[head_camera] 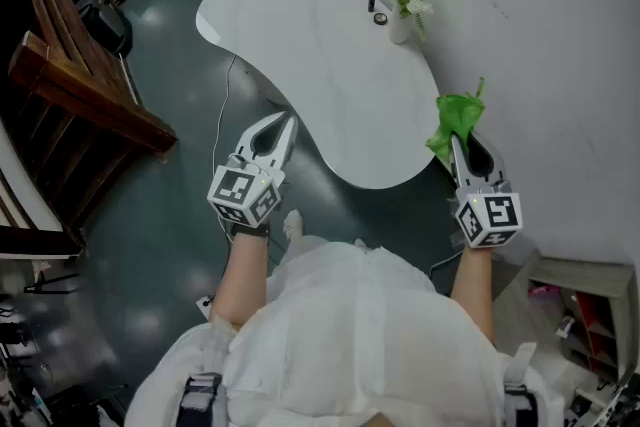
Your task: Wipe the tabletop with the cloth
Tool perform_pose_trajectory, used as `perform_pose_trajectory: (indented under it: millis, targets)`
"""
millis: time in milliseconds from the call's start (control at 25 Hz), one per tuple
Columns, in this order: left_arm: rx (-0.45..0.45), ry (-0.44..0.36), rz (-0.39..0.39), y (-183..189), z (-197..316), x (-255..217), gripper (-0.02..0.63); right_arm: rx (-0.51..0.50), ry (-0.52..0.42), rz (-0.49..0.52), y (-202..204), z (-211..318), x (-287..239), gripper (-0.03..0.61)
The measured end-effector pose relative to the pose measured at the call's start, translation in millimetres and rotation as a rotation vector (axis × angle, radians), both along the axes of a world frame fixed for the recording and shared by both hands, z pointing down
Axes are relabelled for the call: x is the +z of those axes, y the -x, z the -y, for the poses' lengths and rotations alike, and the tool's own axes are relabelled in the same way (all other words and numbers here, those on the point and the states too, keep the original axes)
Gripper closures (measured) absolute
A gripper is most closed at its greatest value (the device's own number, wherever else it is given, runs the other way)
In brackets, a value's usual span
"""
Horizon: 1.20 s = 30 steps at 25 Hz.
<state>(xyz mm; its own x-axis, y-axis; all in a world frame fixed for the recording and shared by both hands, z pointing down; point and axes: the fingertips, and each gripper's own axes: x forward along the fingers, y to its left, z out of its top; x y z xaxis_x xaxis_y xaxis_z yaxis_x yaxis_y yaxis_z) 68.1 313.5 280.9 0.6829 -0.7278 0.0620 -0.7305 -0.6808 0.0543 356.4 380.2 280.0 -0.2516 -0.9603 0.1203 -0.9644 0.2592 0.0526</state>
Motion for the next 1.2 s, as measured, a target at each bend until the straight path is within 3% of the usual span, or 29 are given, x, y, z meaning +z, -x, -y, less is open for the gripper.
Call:
perform_pose_trajectory:
  millis: [520, 680, 1200]
  targets:
    - [0.01, -0.003, 0.009, 6.6, -3.6, -2.8, 0.587, -0.021, 0.009, -0.007, 11.8, 0.5, 1.0, 0.506]
    - [0.003, -0.001, 0.015, 15.1, -4.6, -1.3, 0.587, -0.046, 0.01, 0.037, 19.9, 3.2, 3.4, 0.506]
    - [-0.04, 0.031, 0.004, 108.0, 44.2, 4.9, 0.587, -0.089, 0.055, 0.066, 111.9, 67.3, 11.1, 0.506]
